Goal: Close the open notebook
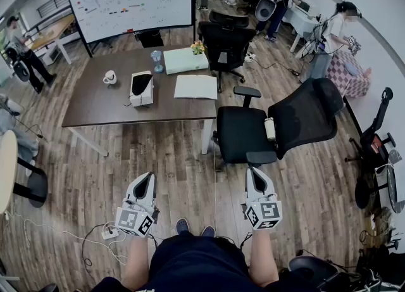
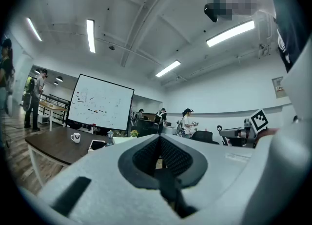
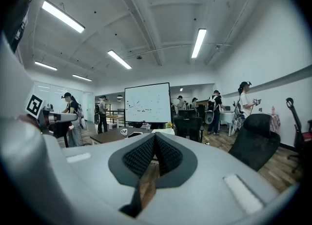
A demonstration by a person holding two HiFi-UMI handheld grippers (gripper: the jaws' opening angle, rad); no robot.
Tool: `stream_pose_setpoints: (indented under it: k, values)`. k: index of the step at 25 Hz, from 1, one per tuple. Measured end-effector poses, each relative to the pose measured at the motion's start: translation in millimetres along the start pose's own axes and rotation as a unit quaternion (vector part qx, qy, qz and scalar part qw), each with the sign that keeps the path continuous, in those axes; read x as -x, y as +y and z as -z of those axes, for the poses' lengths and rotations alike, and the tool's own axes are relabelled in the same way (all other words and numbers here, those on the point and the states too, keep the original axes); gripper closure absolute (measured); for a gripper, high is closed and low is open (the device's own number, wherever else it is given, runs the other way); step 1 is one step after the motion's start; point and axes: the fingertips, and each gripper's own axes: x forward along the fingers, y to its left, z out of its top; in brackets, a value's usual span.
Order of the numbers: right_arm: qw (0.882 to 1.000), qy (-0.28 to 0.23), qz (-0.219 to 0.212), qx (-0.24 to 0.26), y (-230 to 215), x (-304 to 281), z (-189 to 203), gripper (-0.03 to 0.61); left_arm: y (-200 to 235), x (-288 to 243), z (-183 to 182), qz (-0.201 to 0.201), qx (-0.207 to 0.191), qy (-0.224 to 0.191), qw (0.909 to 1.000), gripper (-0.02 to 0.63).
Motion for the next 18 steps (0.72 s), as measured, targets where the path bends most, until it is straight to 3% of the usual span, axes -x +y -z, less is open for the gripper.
stream_pose_setpoints:
  k: [18]
  values:
    - [0.999, -0.017, -0.030, -0.003, -14, 15, -2, 0.570, -39, -9, 9, 0.028, 0.003, 0.018, 0.9994, 0.618]
